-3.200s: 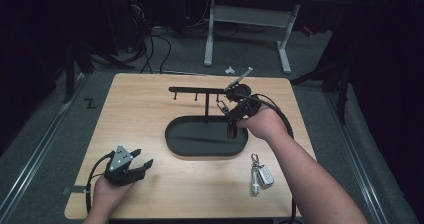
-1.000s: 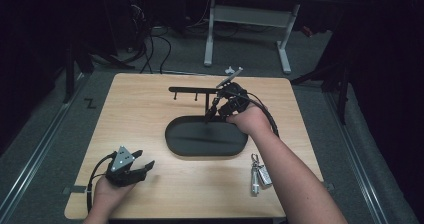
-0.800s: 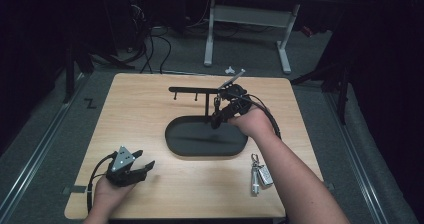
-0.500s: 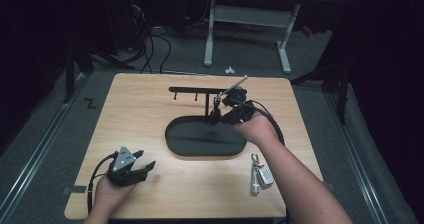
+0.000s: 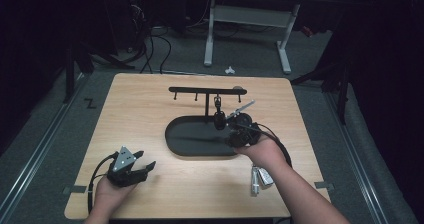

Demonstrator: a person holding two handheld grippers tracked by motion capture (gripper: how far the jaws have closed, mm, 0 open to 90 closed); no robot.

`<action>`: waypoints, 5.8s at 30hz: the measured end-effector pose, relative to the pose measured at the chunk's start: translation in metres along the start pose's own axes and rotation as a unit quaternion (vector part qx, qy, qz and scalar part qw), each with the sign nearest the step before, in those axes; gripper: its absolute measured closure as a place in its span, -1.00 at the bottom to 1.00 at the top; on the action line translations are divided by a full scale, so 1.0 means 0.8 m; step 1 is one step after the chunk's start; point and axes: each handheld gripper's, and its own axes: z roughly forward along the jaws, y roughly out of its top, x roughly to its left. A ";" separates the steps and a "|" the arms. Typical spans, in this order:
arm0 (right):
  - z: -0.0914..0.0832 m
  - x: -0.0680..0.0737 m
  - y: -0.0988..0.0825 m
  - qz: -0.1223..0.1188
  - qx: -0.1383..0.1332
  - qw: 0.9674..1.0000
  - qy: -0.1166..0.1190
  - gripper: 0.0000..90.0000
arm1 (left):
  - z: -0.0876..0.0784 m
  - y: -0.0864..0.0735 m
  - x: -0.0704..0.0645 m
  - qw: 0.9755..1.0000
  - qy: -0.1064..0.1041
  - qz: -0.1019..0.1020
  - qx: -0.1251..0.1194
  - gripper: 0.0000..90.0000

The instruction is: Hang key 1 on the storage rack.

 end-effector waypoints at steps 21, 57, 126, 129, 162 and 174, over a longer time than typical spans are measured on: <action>0.033 -0.025 -0.102 0.036 0.038 0.998 -0.031 0.26 | 0.002 -0.001 -0.002 1.000 -0.003 0.003 0.005 -0.13; 0.072 -0.077 -0.117 0.131 0.088 0.987 -0.034 0.50 | 0.002 -0.001 -0.001 1.000 -0.005 0.006 0.006 -0.13; 0.014 -0.079 -0.093 0.078 0.055 0.995 -0.022 0.88 | 0.003 0.000 -0.005 1.000 -0.005 0.010 0.007 -0.13; 0.007 -0.080 -0.091 0.077 0.049 0.996 -0.019 0.88 | 0.003 -0.001 -0.005 1.000 -0.005 0.009 0.007 -0.13; -0.057 -0.079 -0.043 0.070 0.006 0.997 -0.032 0.90 | 0.002 -0.001 -0.004 1.000 -0.005 0.006 0.005 -0.13; -0.078 -0.078 -0.016 0.065 -0.013 0.997 -0.037 0.90 | 0.001 -0.002 -0.002 1.000 -0.004 0.007 0.007 -0.13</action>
